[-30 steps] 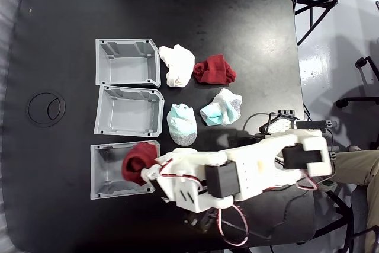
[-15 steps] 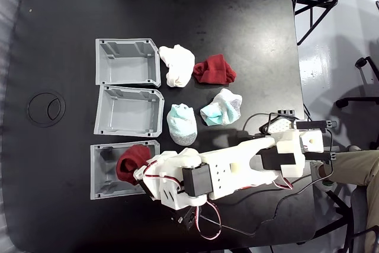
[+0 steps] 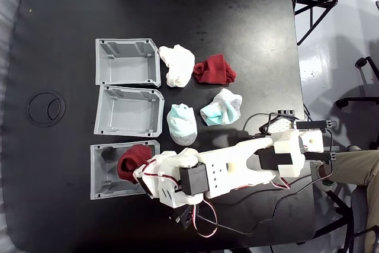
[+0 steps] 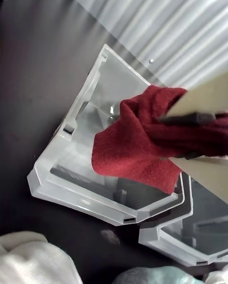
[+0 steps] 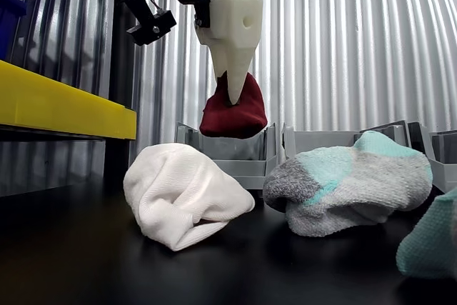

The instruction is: Put the sock in the container

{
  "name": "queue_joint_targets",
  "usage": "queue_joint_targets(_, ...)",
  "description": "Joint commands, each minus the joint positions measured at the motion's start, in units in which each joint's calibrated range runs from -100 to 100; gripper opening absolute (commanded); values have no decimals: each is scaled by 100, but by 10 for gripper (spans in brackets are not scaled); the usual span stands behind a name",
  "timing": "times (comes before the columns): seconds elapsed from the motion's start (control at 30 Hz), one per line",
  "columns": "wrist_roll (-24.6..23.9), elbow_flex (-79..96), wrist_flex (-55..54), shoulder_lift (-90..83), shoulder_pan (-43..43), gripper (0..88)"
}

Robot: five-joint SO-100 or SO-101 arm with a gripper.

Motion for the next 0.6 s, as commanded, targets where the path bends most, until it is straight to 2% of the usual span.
queue_joint_targets(0.0, -93, -456, -12, -171, 55, 222)
queue_joint_targets(0.27, -93, -934, 39, -179, 63, 245)
queue_joint_targets(0.57, -93, -1159, 713, -187, 16, 238)
